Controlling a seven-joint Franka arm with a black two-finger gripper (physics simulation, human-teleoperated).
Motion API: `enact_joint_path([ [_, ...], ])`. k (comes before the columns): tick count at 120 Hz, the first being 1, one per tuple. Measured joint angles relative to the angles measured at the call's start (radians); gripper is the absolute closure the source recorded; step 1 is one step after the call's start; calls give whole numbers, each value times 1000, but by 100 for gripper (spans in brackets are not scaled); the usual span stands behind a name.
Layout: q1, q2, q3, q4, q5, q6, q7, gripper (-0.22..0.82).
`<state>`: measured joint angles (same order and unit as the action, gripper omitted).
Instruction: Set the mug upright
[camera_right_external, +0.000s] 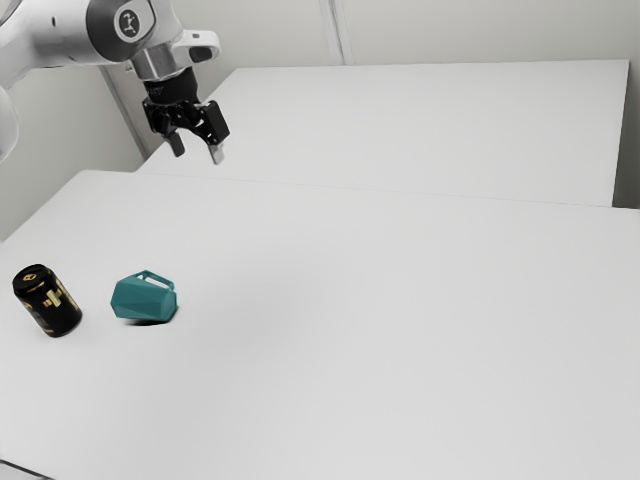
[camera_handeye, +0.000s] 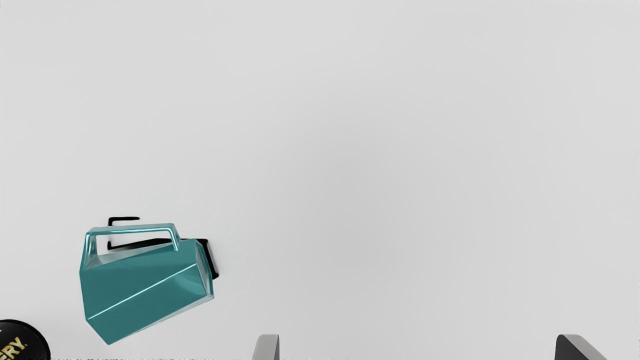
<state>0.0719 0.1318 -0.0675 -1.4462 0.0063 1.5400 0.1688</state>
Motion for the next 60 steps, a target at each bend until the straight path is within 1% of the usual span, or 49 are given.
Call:
enact_joint_path([
  [39,2,-9,0,-8,-4,-5,-35,0],
  [52,12,-79,3,-75,-8,-7,-45,0],
  [60,0,-134,25,-122,-24,-16,-48,0],
])
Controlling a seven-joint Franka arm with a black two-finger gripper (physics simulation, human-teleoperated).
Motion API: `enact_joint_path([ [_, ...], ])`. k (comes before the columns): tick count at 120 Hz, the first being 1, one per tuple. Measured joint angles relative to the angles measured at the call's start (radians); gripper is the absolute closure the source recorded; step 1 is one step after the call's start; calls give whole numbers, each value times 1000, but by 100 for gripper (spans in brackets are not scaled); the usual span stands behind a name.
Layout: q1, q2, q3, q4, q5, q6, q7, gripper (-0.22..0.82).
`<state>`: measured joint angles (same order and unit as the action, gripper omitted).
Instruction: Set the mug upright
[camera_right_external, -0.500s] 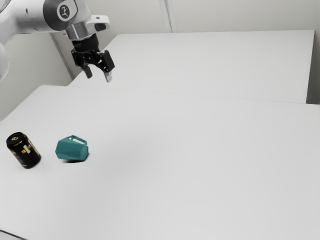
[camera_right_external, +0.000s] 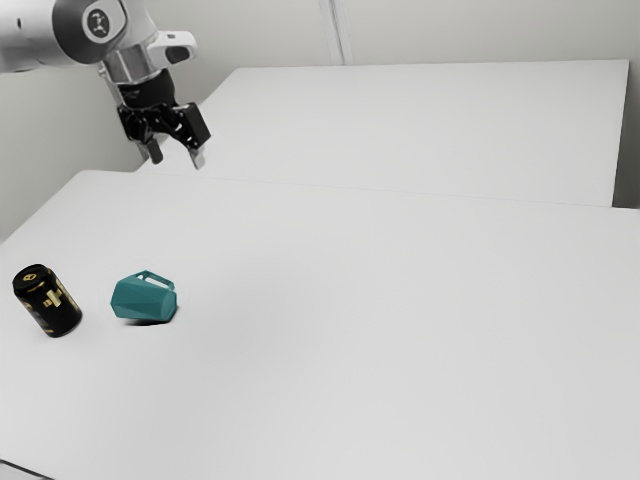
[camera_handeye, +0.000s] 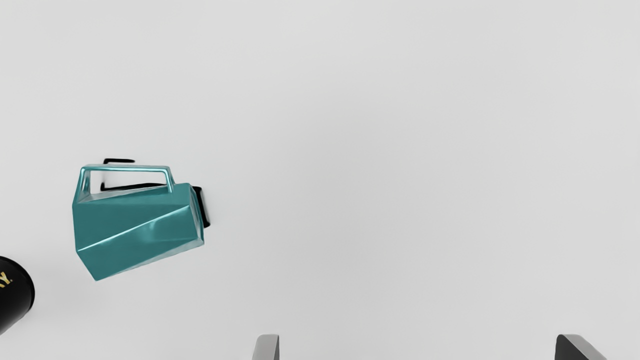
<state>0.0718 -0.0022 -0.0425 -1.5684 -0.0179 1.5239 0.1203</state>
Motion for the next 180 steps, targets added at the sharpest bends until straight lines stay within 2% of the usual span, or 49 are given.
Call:
enact_joint_path([
  [14,-36,-85,77,-76,-53,-18,8,0],
  [24,8,-105,155,-102,-107,-38,33,0],
  [34,51,-110,240,-131,-162,-53,72,0],
  [58,127,-70,354,-176,-286,-79,193,0],
  [97,305,216,368,-143,-472,-84,434,0],
  [122,349,365,367,-83,-554,-83,582,0],
  [163,373,523,368,-32,-650,-73,751,0],
  [180,373,554,366,-29,-685,-70,799,0],
])
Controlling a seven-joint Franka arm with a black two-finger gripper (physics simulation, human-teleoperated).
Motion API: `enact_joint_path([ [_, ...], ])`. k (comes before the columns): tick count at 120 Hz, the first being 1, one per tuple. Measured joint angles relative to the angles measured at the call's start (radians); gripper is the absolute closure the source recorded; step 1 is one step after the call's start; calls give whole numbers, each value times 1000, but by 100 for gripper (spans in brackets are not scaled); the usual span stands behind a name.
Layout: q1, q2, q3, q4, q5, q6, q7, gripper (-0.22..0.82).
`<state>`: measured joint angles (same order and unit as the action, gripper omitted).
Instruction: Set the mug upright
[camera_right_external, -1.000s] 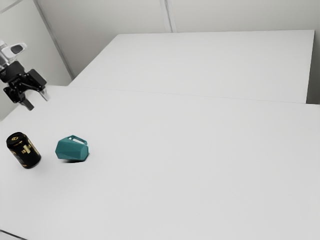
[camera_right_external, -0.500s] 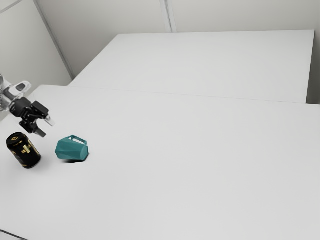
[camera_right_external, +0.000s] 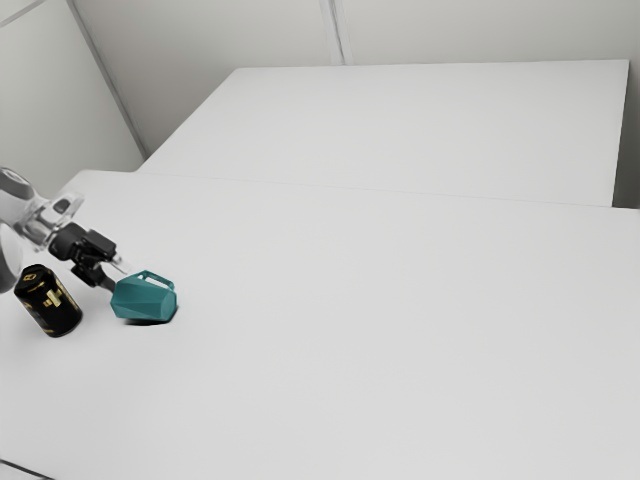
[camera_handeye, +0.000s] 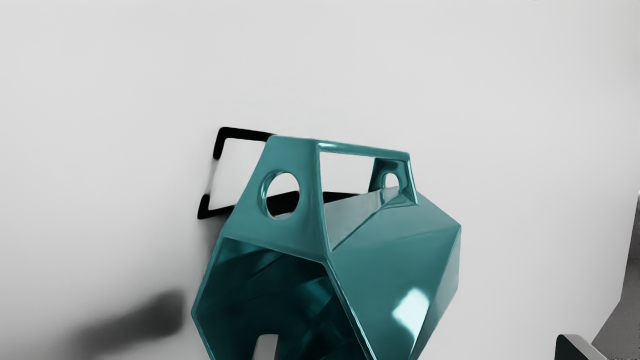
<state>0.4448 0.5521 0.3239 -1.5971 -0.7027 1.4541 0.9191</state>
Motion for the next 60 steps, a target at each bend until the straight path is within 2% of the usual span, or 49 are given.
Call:
enact_joint_path([
  [40,-10,-12,-12,-85,-97,2,71,1],
  [60,-2,-43,-12,-83,-101,2,94,43],
])
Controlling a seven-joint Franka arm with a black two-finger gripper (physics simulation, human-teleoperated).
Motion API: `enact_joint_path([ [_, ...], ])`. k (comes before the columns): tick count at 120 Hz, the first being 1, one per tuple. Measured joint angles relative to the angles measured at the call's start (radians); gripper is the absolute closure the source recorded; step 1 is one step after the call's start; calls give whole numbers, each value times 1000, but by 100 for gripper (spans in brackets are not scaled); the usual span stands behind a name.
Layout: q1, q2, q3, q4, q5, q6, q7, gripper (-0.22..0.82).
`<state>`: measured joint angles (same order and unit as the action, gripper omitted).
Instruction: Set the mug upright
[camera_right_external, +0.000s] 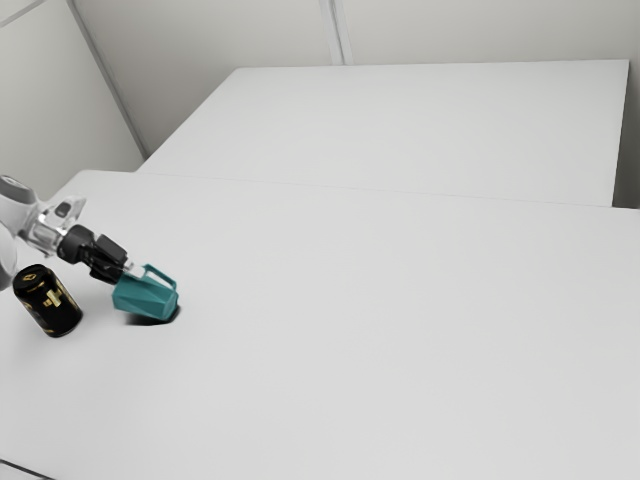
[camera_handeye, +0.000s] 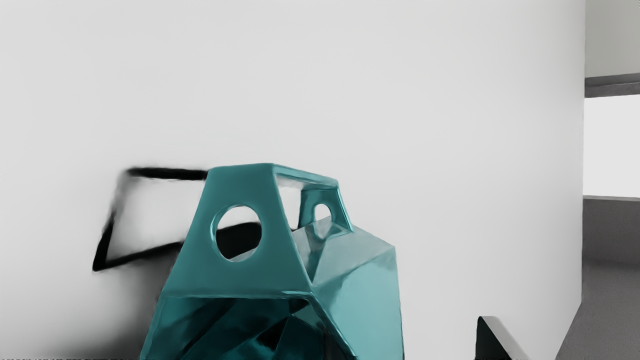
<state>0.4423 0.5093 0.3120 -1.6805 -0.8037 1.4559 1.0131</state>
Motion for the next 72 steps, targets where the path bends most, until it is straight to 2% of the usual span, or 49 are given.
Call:
enact_joint_path([
  [12,0,-5,0,-2,1,0,12,59],
  [26,-3,-5,1,-6,2,2,23,69],
  [48,-8,-36,1,-25,5,10,35,75],
  [63,-21,-132,1,-73,21,15,41,76],
  [72,-75,-206,0,-86,66,22,34,77],
])
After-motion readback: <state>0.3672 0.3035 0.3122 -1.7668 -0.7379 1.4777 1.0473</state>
